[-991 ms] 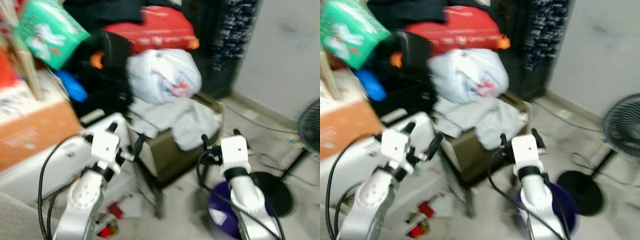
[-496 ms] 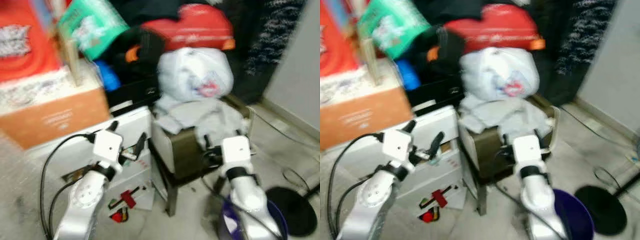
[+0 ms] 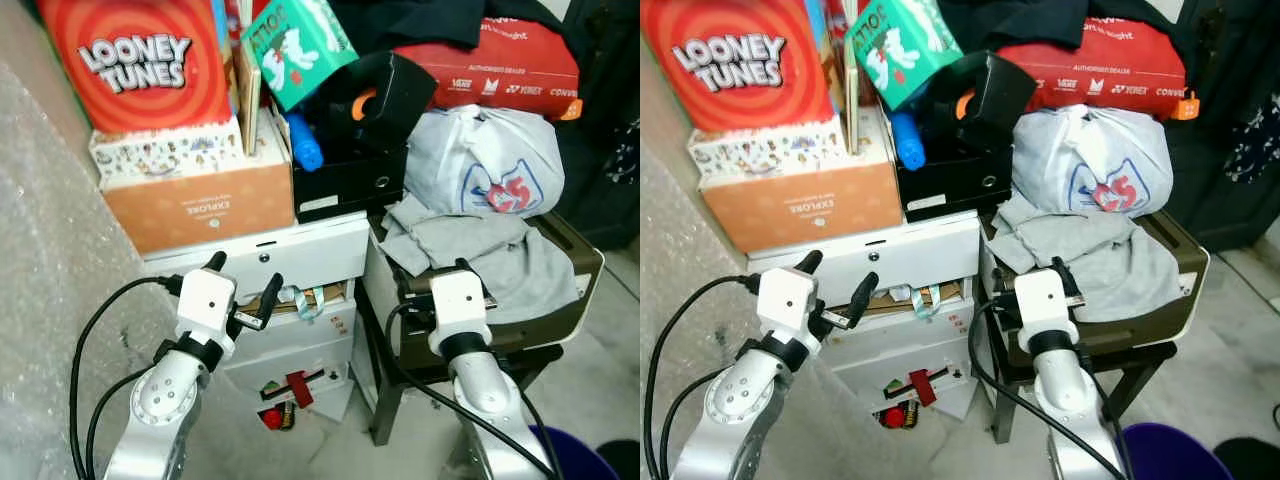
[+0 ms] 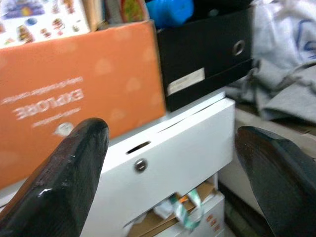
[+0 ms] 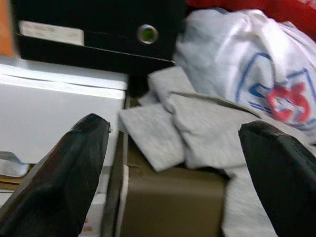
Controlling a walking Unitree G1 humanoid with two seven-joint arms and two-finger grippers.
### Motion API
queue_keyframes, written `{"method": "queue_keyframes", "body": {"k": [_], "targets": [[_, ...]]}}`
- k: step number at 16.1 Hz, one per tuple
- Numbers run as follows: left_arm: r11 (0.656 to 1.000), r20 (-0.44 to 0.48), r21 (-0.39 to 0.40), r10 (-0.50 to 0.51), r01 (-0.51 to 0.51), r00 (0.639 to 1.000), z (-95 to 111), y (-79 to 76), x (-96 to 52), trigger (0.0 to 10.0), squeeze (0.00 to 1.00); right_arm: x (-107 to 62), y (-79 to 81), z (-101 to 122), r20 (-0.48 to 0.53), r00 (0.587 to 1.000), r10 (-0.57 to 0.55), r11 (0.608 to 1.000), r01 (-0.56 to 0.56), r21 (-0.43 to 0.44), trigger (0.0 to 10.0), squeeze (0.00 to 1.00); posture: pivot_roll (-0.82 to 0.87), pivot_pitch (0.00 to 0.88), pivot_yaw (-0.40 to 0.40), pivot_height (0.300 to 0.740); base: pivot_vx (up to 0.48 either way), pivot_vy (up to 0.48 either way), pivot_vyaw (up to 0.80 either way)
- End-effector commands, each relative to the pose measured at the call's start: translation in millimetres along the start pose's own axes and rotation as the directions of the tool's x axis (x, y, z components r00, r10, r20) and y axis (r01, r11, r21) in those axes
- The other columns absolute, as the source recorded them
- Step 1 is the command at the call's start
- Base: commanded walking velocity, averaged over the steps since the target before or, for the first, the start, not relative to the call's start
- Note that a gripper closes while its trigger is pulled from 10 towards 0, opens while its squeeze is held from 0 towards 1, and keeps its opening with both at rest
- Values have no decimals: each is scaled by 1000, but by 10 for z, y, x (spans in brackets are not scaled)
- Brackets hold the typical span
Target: Clean up the room
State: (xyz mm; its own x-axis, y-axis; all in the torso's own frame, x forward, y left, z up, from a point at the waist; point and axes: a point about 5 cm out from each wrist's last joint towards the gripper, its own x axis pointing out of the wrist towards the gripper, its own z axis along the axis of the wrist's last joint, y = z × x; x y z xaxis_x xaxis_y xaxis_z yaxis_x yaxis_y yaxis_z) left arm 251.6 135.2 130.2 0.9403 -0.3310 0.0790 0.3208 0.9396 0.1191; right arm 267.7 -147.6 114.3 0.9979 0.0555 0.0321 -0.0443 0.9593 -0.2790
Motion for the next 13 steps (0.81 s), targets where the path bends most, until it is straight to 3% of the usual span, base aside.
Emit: {"method": "queue_keyframes", "body": {"k": [1,4,10,13], "targets": [[1000,-7,8,-12,12,1000,7,-43,-4,10000,0,-2,-20,-3,0,1000,-5,1000,5,1,10000,0,-71,18,18,740,0,0,0],[1000,-5,-1,-22,22,1000,14,-63,25,10000,0,24,-12,21,7,1000,-3,1000,3,-2,10000,0,-75,21,17,740,0,0,327],[1000,-13,2,-16,16,1000,7,-33,20,10000,0,26,-10,29,8,1000,-3,1000,3,2,10000,0,-73,29,19,740,0,-326,493],[1000,-16,2,-21,21,1000,4,-32,17,10000,0,30,-1,33,9,1000,-5,1000,5,6,10000,0,-74,33,23,740,0,-323,0]]}}
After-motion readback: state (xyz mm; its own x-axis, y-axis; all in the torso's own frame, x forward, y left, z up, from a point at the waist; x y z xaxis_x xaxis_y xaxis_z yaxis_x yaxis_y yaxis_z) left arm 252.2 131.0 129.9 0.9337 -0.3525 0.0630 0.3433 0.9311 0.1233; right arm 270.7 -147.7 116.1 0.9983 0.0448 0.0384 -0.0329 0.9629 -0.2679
